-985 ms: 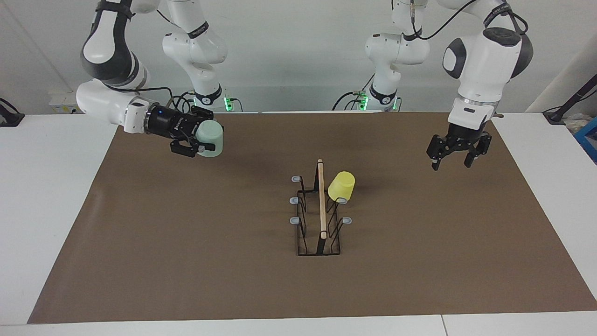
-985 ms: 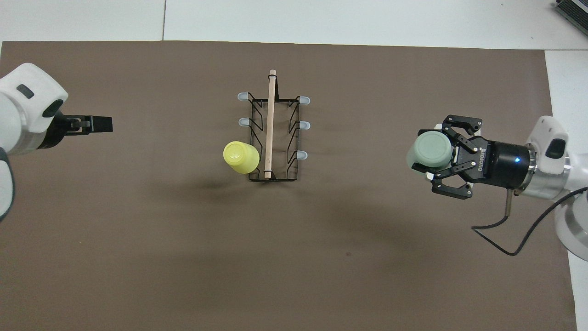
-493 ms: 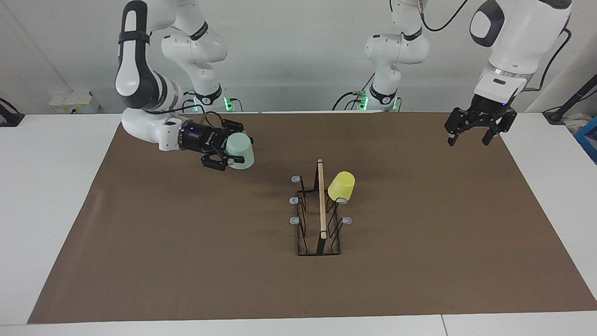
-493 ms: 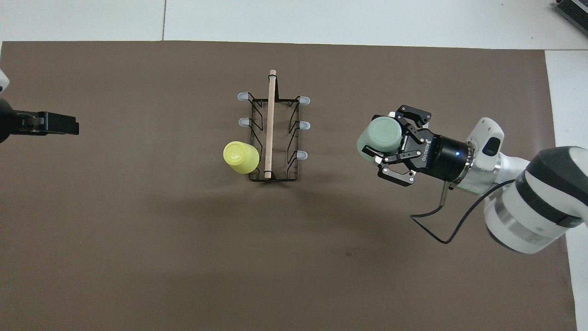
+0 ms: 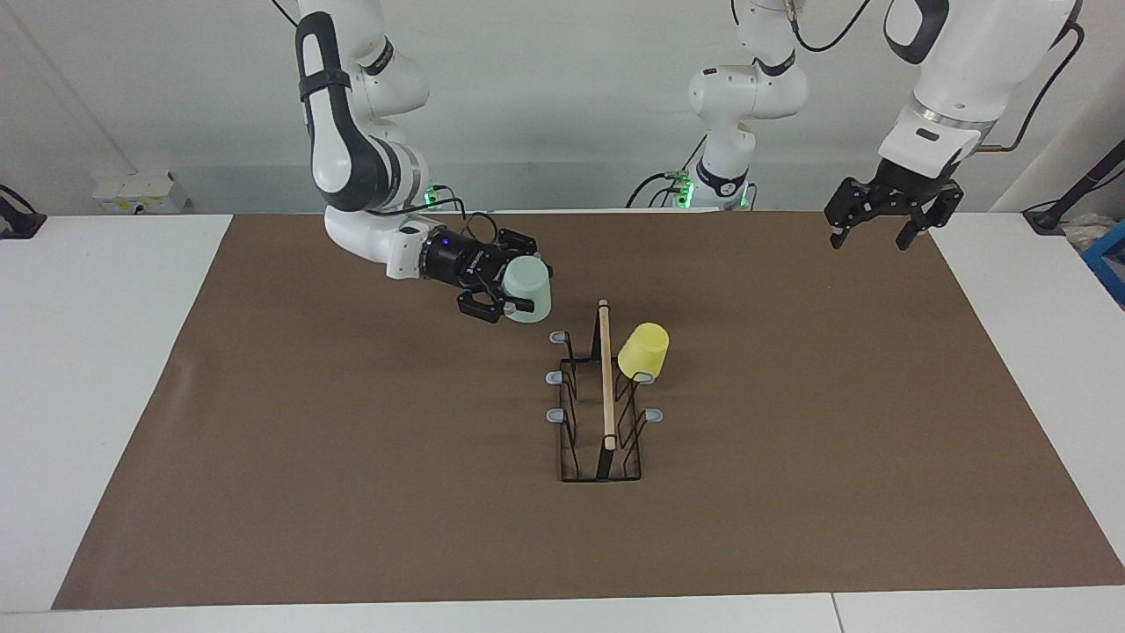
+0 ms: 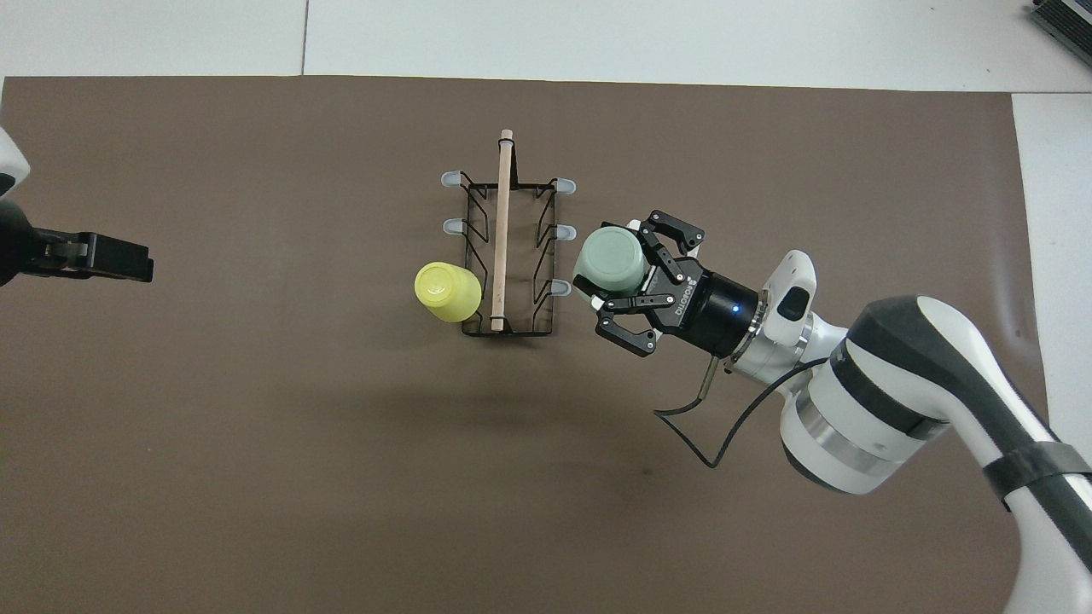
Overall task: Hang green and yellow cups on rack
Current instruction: 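Hang the green cup on the rack peg with the right gripper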
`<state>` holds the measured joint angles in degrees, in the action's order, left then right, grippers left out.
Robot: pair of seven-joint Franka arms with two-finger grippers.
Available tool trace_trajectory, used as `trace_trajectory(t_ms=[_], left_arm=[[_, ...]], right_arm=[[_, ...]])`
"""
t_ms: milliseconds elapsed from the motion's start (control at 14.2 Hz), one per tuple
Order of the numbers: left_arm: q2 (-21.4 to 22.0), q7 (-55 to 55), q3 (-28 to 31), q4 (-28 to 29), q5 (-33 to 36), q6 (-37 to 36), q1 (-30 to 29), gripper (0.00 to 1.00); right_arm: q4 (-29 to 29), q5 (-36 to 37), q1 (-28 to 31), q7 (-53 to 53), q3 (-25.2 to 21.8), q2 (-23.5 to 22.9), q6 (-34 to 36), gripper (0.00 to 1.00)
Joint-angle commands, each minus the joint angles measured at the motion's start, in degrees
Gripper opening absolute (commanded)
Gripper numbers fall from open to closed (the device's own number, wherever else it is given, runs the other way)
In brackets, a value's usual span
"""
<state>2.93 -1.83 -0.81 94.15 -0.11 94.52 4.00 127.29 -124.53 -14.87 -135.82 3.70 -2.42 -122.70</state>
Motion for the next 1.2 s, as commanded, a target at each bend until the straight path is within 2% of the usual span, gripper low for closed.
trace_trajectory(t_ms=[0, 141, 282, 352, 704, 1126], left_arm=[[-0.3, -1.2, -0.8, -1.0, 0.8, -2.8, -0.7, 1.0], [-0.1, -1.2, -0.6, -0.6, 1.0, -2.9, -0.7, 1.0], [-0.1, -1.2, -0.4, -0.5, 0.9, -3.4, -0.8, 1.0], [-0.1, -0.9, -0.4, -0.5, 0.9, -3.4, -0.9, 1.0], [0.5, -0.9, -0.4, 0.7, 1.0, -3.0, -1.1, 1.0], [0.5, -0.7, -0.4, 0.8, 0.9, -3.1, -0.6, 1.0]], right_arm=[[-2.1, -6.0, -2.7, -5.8, 0.0, -3.0, -1.9, 0.0], [-3.0, -6.6, -2.7, -7.9, 0.0, -5.0, -2.0, 0.0], [-3.8, -12.2, -2.8, -14.8, 0.3, -10.8, 4.3, 0.0], [-3.9, -12.6, -3.6, -15.3, 0.2, -11.9, 5.3, 0.0], [-3.5, -13.0, -4.6, -15.4, 0.2, -12.5, 4.4, 0.0], [-1.4, -14.0, -3.8, -21.5, 0.2, -16.9, 10.3, 0.0]])
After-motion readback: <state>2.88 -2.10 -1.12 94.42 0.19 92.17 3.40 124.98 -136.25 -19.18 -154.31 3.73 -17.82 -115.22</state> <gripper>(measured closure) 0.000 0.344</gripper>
